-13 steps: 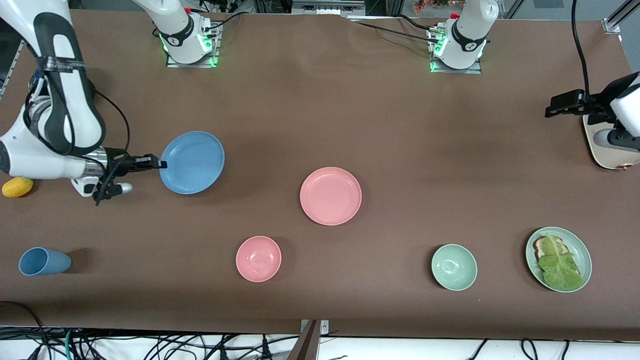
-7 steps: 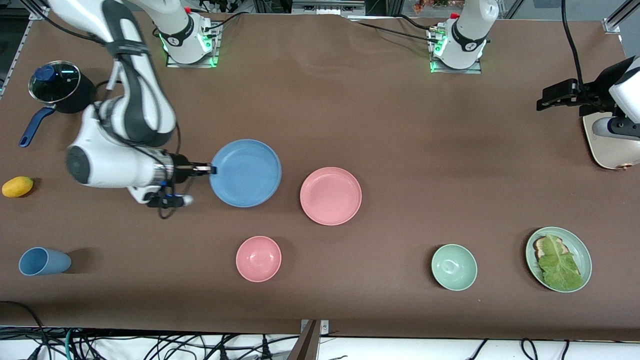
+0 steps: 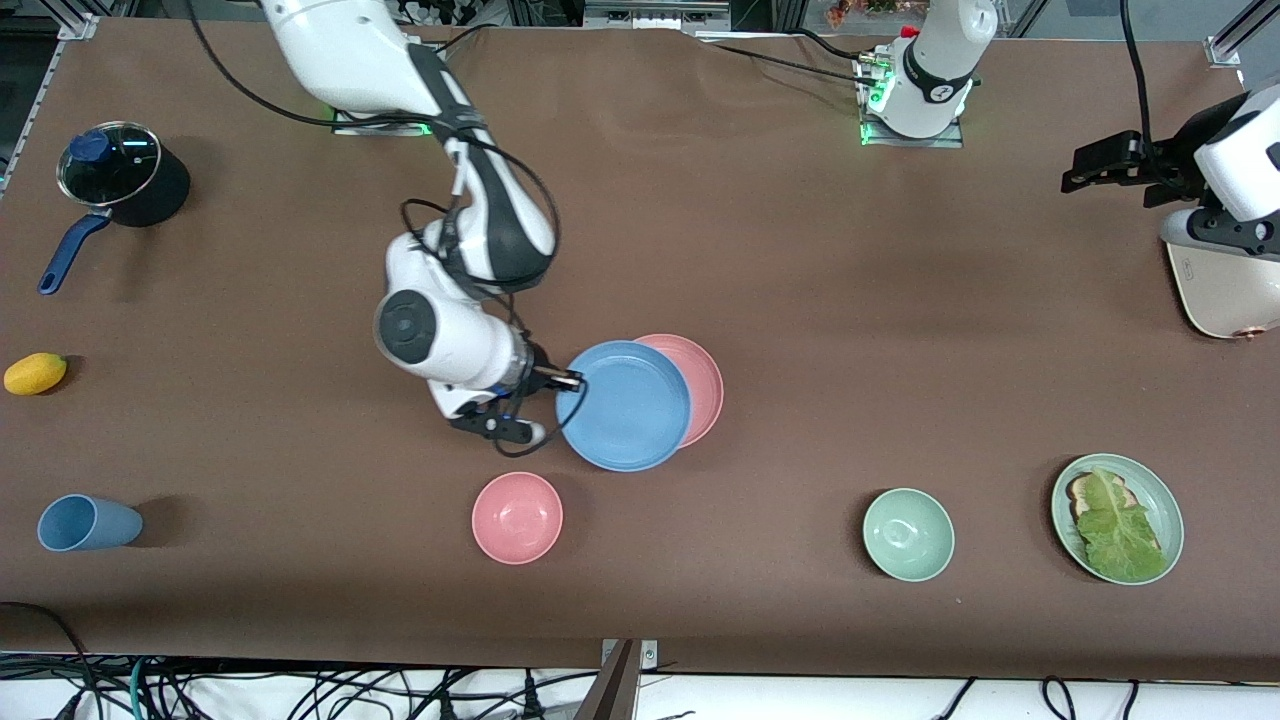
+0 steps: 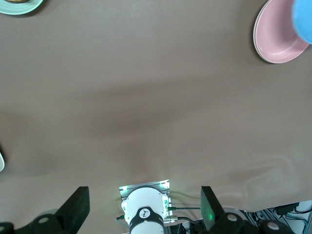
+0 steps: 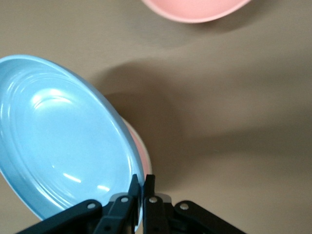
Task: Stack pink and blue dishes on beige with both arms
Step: 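Carry the blue plate with the right gripper onto the pink plate, then open the right gripper to release the blue plate on the stack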
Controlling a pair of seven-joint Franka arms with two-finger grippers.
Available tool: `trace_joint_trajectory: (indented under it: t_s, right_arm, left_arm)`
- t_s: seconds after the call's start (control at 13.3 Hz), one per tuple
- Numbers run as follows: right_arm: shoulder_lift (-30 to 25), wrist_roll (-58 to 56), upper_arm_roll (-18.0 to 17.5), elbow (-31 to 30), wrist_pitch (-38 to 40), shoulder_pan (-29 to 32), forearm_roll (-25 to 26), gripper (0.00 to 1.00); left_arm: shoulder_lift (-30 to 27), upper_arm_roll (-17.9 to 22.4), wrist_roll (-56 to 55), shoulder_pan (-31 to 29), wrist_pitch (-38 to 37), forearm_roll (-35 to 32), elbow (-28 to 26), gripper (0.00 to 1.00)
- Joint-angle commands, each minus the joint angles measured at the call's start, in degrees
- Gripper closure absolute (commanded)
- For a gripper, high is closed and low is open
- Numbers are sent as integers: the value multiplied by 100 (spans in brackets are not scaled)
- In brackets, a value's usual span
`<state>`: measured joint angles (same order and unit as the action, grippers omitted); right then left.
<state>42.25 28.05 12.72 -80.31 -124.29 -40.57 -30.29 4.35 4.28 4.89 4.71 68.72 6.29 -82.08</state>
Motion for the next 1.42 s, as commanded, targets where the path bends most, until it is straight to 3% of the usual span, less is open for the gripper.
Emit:
trace_joint_trajectory:
  t_s: [0.0, 0.52, 1.35]
  right_arm:
    - [292, 156, 73, 261, -323, -275, -30, 100]
    - [196, 95, 187, 200, 334, -495, 558, 100]
    - [266, 174, 152, 156, 335, -539, 577, 100]
  left_arm:
    - [-610, 20, 109, 65, 519, -67, -932, 0]
    - [-531, -147, 117, 82, 537, -67, -819, 0]
    - [-426, -138, 117, 3, 555, -50, -766, 0]
